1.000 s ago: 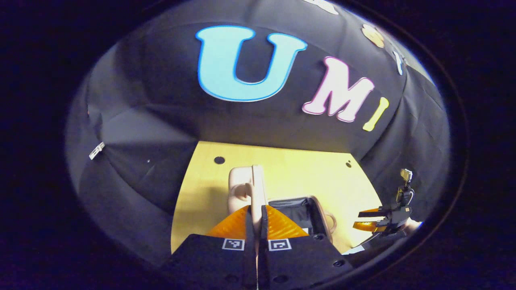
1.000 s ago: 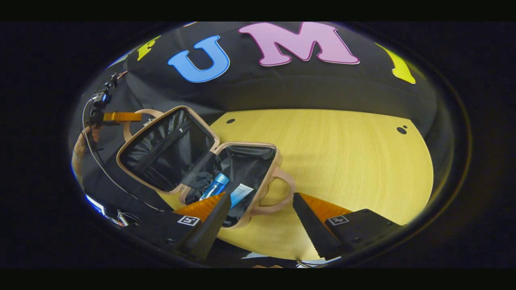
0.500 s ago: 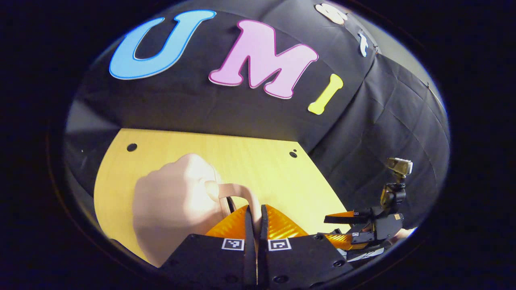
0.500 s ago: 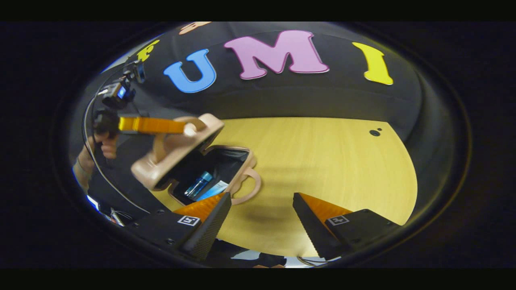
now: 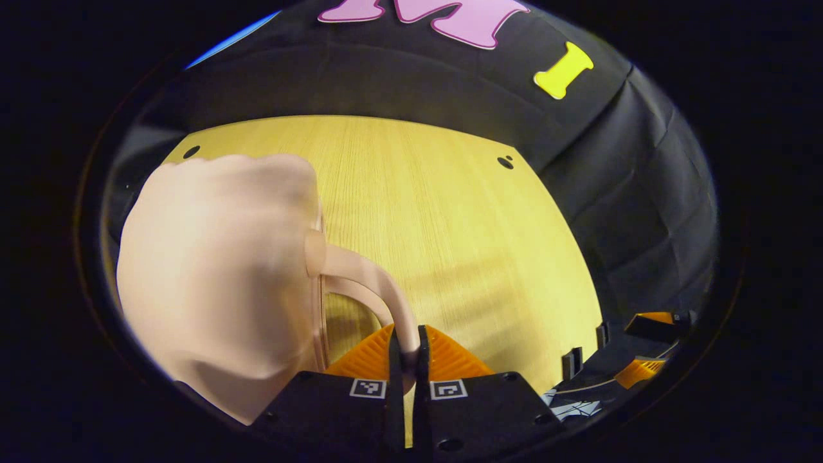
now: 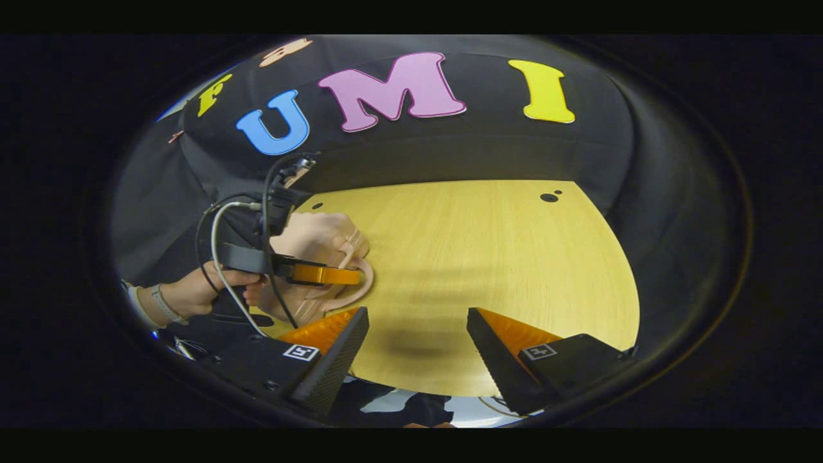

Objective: First open the suitcase, pack the skin care products into it, and then close the suitcase.

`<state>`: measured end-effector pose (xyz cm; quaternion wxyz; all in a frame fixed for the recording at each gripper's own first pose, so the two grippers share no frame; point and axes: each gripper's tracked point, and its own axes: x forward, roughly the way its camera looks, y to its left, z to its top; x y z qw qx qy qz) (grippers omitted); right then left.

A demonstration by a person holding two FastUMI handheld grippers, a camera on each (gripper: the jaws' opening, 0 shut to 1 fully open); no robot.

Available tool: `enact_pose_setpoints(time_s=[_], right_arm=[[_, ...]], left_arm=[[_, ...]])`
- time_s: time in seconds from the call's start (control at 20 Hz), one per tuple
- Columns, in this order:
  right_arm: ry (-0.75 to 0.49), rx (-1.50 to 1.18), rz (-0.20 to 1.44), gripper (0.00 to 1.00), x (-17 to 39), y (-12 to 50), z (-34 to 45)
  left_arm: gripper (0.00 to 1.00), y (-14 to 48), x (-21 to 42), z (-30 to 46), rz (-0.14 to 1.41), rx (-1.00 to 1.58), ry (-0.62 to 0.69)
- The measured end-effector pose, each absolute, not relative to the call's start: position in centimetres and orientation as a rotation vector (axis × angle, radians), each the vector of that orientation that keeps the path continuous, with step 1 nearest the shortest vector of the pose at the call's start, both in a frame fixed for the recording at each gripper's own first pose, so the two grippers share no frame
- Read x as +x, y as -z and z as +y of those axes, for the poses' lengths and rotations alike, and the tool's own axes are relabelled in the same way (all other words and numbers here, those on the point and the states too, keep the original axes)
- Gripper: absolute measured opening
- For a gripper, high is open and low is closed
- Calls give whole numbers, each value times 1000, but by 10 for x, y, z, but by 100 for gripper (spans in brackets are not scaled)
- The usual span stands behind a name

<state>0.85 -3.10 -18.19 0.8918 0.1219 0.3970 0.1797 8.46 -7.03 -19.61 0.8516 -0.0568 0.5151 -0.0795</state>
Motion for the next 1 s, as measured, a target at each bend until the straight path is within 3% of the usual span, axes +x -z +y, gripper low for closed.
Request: enact_pose_setpoints(time_s=[0.25, 0.45, 0.5, 0.6, 0.65, 0.7, 0.75, 0.8, 0.85, 1.0], right_arm=[[-383, 223, 808, 98, 16, 205, -49], [-420, 184, 723, 98, 33, 197, -53], [-432, 175, 699, 98, 38, 193, -51], [-452, 168, 665, 98, 50, 179, -46], [-455, 169, 644, 98, 55, 169, -44], [-457, 174, 618, 98, 60, 157, -42], [-457, 182, 589, 98, 64, 144, -40], [-456, 188, 555, 98, 68, 129, -37], [-450, 185, 519, 98, 73, 115, -36], [-405, 152, 390, 97, 86, 68, -42]], left_arm=[[19, 196, 89, -73, 1053, -42, 97], [23, 159, 91, -74, 911, -117, 53], [35, 144, 90, -76, 868, -132, 51], [37, 108, 89, -77, 772, -110, 52], [47, 88, 91, -80, 715, -84, 61], [48, 66, 91, -84, 657, -61, 76], [67, 42, 89, -91, 603, -44, 92], [73, 20, 87, -94, 553, -33, 102], [87, 1, 85, -92, 502, -22, 94], [95, -62, 77, -85, 338, -10, 57]])
